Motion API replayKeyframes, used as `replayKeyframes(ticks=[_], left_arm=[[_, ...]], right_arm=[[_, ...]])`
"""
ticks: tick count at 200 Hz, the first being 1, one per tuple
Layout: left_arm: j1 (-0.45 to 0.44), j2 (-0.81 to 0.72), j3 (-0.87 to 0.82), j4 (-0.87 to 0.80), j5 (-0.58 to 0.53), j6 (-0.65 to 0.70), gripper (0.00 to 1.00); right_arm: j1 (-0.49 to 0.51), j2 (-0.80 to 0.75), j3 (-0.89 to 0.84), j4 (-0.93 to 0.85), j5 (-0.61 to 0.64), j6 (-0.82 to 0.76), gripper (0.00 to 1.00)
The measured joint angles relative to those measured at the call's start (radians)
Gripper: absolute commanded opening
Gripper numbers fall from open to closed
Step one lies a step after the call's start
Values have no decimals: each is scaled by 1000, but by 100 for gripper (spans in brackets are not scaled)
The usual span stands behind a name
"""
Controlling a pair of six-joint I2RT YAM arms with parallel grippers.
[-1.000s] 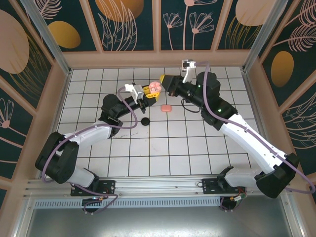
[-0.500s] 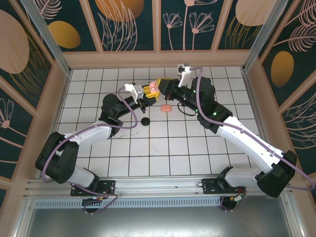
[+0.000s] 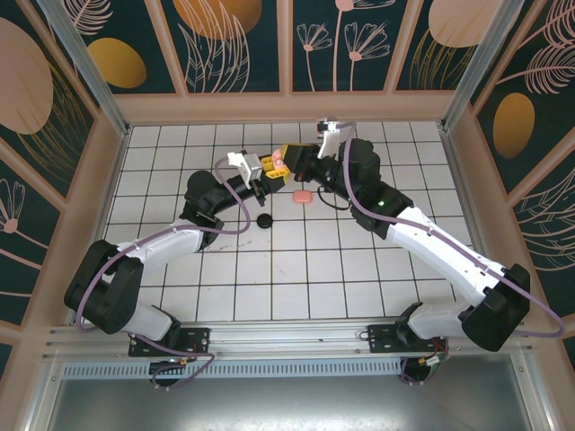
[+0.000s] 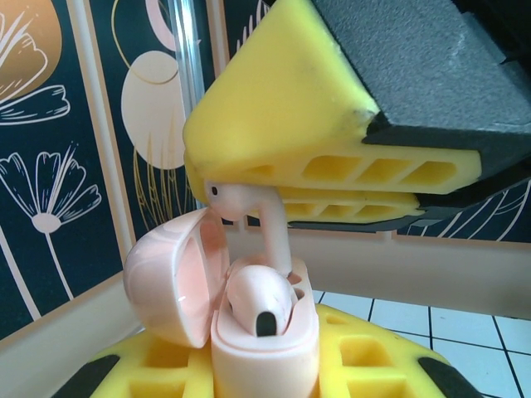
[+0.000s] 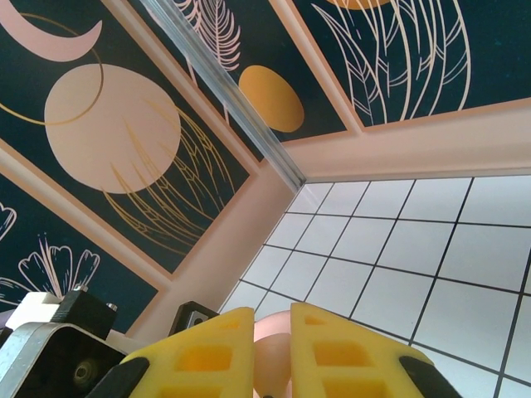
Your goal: Insert the wireless bluetooth earbuds into the charging case
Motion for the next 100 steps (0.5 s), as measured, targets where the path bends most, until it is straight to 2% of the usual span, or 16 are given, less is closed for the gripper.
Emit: replayKeyframes(ticks=[100], left_arm=[[-4, 10, 1, -40, 13, 0, 0]], right_arm=[[1, -25, -73, 38, 31, -19, 13]])
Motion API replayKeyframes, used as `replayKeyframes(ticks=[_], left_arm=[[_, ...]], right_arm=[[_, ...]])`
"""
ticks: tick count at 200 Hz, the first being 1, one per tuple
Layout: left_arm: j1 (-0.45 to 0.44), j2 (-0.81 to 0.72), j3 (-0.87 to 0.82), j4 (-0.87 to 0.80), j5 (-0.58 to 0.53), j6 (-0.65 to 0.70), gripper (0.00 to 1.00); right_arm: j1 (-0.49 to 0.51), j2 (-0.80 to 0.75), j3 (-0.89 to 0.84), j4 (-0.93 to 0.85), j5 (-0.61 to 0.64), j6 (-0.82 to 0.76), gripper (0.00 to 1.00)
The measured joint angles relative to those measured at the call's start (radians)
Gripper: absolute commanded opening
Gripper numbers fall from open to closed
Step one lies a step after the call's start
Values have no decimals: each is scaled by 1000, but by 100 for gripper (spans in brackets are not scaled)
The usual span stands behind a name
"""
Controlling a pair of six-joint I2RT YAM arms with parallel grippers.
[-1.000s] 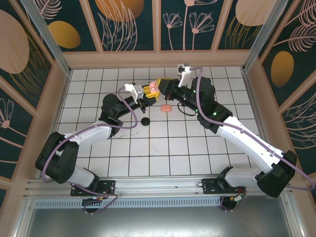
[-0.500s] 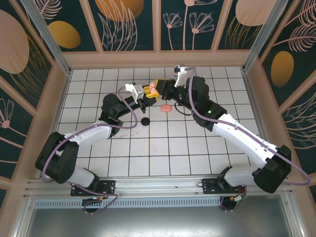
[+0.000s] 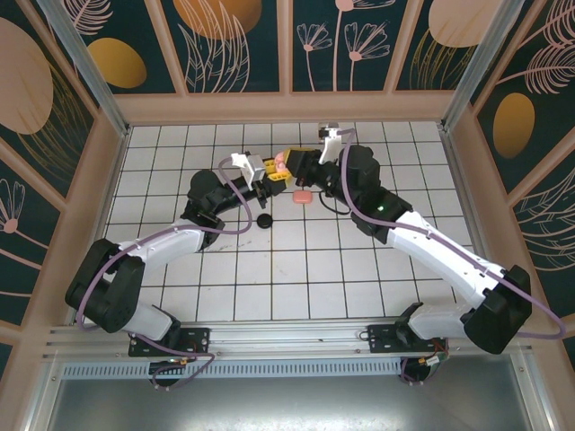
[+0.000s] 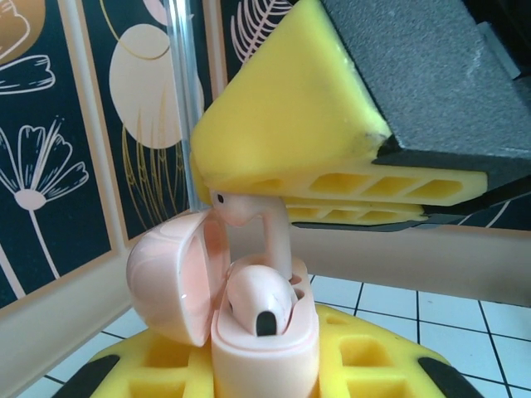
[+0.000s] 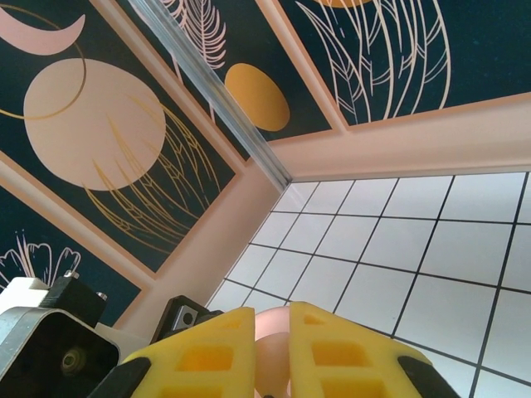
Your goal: Insert the wireless bluetooth earbuds into the charging case
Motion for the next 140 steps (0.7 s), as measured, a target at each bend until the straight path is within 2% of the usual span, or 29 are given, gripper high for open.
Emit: replayKeyframes(ticks=[110, 140], left_arm=[[-2, 5, 15, -6, 6, -5, 0], [-2, 6, 16, -6, 6, -8, 0]], right_arm=[[60, -9, -12, -23, 130, -56, 12], [67, -9, -13, -25, 155, -47, 16]])
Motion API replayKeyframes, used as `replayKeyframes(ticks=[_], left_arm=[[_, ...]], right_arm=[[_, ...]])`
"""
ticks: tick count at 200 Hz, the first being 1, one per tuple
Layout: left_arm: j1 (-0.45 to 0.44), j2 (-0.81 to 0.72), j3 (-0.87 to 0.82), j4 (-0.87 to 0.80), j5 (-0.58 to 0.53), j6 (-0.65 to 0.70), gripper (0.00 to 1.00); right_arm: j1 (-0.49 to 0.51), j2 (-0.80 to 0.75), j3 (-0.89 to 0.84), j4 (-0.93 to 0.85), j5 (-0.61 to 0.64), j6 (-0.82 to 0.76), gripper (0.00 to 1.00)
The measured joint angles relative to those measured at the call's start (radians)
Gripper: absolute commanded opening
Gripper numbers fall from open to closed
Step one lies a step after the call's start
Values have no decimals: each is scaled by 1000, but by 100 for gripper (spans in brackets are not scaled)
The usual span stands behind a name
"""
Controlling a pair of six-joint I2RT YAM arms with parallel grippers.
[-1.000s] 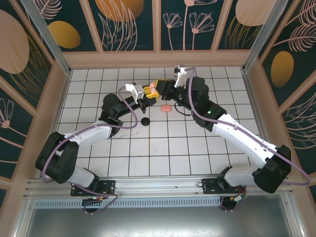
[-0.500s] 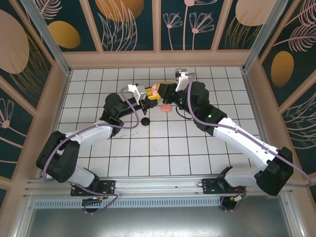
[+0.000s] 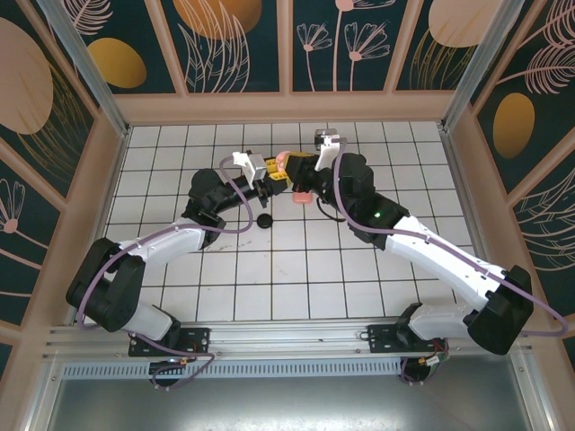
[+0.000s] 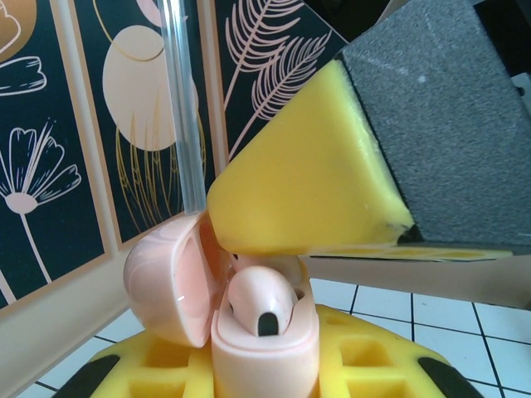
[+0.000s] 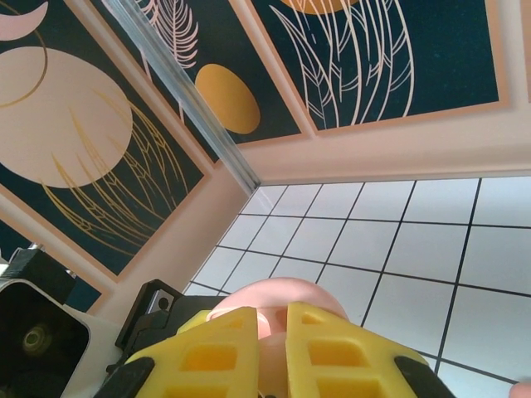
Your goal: Insert the wireless bluetooth earbuds into the charging case
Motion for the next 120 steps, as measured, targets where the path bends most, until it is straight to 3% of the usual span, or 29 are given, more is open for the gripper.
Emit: replayKeyframes(ticks=[15, 36, 54, 85, 120], left_arm=[[0, 1, 0, 0, 0, 0, 0], [0, 2, 0, -2, -2, 0, 0], [0, 3, 0, 2, -3, -1, 0], [0, 3, 6, 22, -4, 0, 0], [0, 3, 5, 37, -4, 0, 0]], right_arm=[[0, 0, 0, -3, 10, 11, 25], [2, 0, 3, -16, 25, 31, 47], [4, 0, 15, -43, 37, 54, 56], [4, -1, 51, -91, 43, 72, 64], [1, -30, 113, -138, 39, 79, 66]])
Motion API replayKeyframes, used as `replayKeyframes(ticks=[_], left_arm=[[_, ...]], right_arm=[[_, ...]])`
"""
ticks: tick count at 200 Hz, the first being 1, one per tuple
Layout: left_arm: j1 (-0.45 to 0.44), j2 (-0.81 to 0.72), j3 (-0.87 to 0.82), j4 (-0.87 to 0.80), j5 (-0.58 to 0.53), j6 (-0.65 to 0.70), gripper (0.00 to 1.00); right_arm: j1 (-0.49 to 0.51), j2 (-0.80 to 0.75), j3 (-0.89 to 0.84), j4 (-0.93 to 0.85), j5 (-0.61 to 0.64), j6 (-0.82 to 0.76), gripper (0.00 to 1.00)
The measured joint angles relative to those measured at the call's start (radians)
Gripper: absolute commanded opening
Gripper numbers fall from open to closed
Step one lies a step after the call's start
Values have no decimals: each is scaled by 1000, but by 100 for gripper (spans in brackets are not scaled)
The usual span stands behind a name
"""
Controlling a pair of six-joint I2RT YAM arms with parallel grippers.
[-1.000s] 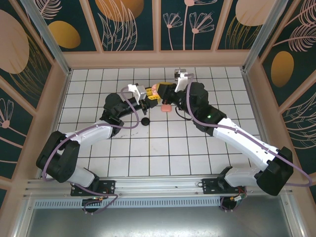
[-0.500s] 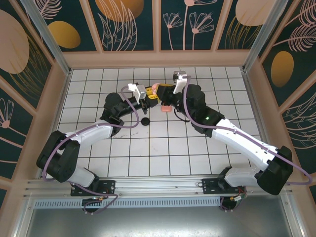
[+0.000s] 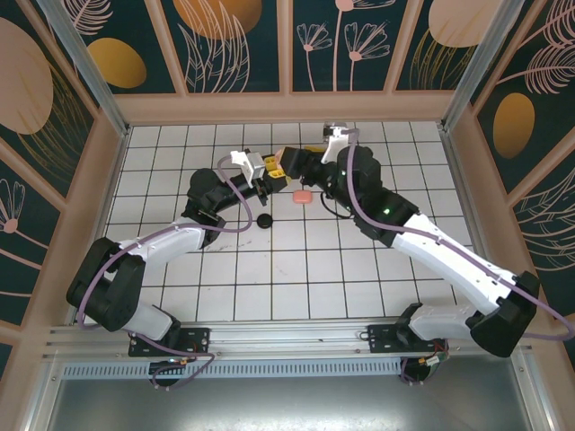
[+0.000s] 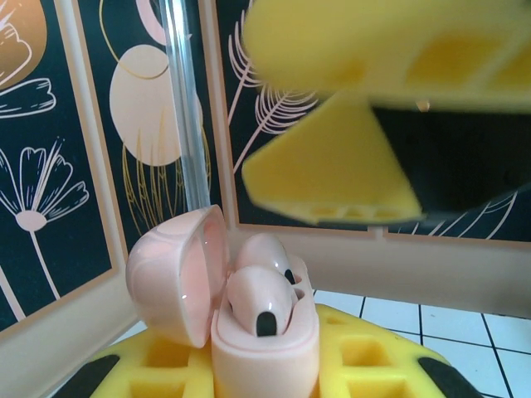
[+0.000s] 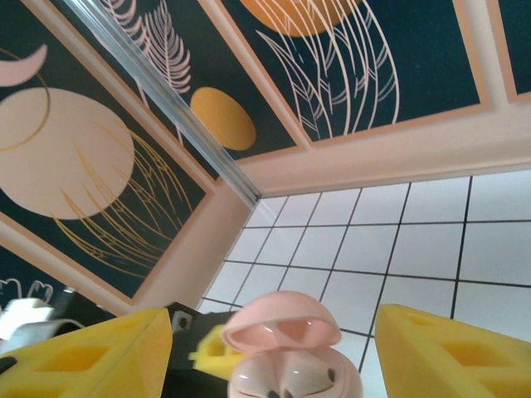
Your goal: Insert the wireless bluetooth earbuds into the charging case
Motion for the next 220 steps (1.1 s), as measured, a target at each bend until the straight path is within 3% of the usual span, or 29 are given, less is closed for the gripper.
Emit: replayKeyframes(ticks=[29, 70, 119, 162, 220], left_arm=[[0, 0, -11, 8, -2, 1, 0], [0, 0, -55, -6, -5, 42, 0], [0, 6, -108, -56, -19, 108, 0], [-2, 20, -123, -116, -23, 169, 0], [-7, 20, -132, -146, -23, 196, 0]], right_arm=[[-32, -6, 72, -65, -41, 2, 66], [-152, 93, 216, -228, -180, -5, 63], [-232, 268, 346, -438, -318, -61, 50], [-259, 435, 473, -558, -424, -127, 28], [-259, 557, 518, -638, -500, -166, 21]])
